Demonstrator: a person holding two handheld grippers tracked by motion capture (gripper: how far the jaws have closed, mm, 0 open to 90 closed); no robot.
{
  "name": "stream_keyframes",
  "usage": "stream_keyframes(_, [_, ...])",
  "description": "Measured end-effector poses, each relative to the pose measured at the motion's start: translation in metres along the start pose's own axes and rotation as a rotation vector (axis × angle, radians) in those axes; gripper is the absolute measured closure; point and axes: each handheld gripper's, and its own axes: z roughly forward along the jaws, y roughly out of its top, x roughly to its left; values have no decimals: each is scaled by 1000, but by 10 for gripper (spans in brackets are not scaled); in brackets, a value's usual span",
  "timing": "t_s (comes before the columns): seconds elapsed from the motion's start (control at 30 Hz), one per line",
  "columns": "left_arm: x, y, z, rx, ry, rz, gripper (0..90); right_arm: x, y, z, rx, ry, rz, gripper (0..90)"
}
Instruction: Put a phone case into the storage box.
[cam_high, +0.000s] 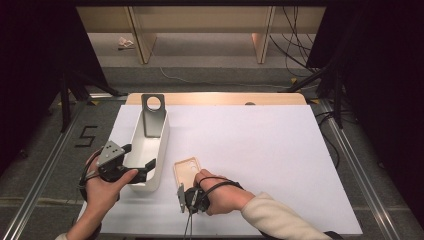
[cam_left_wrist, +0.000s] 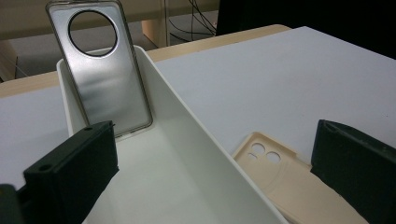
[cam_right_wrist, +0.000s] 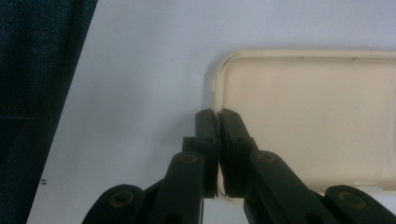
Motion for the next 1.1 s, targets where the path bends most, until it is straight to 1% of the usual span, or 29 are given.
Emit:
stream_keyframes(0.2, [0,0,0,0,0,0,0,-2,-3,-9,-36,-26,5,882])
stream_keyframes(0.3, [0,0,0,0,1,0,0,-3,-7,-16,-60,-44,20,883])
stream_keyframes(0.4, [0,0,0,0,1,0,0,-2,-11,-20,-85,-52,32,884])
stream_keyframes(0.63, [-1,0,0,1,3,2,2,-1,-24,-30,-167,-102,49,884])
stream_keyframes(0.87, [0,0,-1,0,8,-4,5,0,-37,-39,-250,-150,90,884])
stream_keyframes(1.0, [0,0,0,0,6,-3,7,0,-45,-44,-311,-175,105,884])
stream_keyframes(1.07, [0,0,0,1,6,-3,7,1,-49,-45,-333,-189,113,884])
stream_keyframes(1.1, [0,0,0,1,7,-4,7,2,-50,-46,-335,-191,116,884])
